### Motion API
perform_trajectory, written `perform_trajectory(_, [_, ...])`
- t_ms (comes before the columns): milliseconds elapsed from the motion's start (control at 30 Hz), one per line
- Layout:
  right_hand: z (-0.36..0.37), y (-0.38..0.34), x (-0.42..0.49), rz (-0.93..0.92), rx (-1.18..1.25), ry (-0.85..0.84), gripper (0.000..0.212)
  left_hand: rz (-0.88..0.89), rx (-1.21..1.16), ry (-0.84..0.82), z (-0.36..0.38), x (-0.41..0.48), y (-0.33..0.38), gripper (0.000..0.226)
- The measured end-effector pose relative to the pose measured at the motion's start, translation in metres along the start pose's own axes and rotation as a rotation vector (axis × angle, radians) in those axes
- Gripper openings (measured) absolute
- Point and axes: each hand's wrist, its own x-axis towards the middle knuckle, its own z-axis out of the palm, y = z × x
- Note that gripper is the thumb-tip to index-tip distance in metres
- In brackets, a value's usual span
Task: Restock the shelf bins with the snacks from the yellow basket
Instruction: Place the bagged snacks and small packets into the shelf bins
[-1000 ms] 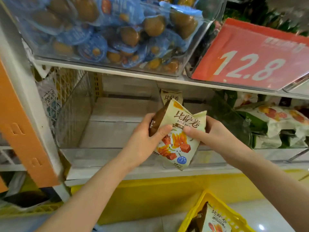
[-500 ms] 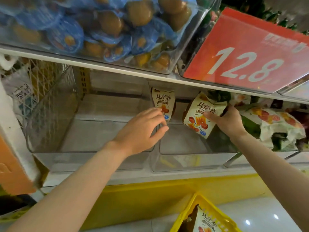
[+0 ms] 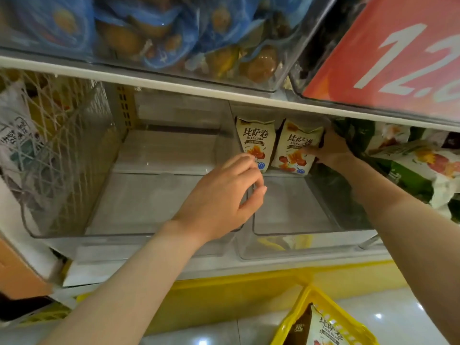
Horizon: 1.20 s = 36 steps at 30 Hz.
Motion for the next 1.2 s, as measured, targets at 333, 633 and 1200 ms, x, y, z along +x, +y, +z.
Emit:
perform_trajectory(333, [0.021,-0.006,0.000,0.089,-0.408,0.159,0.037,0.000,0.022,0.012,0.000,0.001,0.002,0.033])
perform_trajectory(633, [-0.008,-0.013,-0.096,-0.292,-0.291,0.128,0.045,0.014,0.083,-0.024,-0.004,-0.002,0.007,0.036])
perform_trajectory(1200, [0.012,0.145,-0.351,-0.125,-0.192,0.097,0.046,0.139,0.140,-0.053,0.070,-0.102,0.103,0.024])
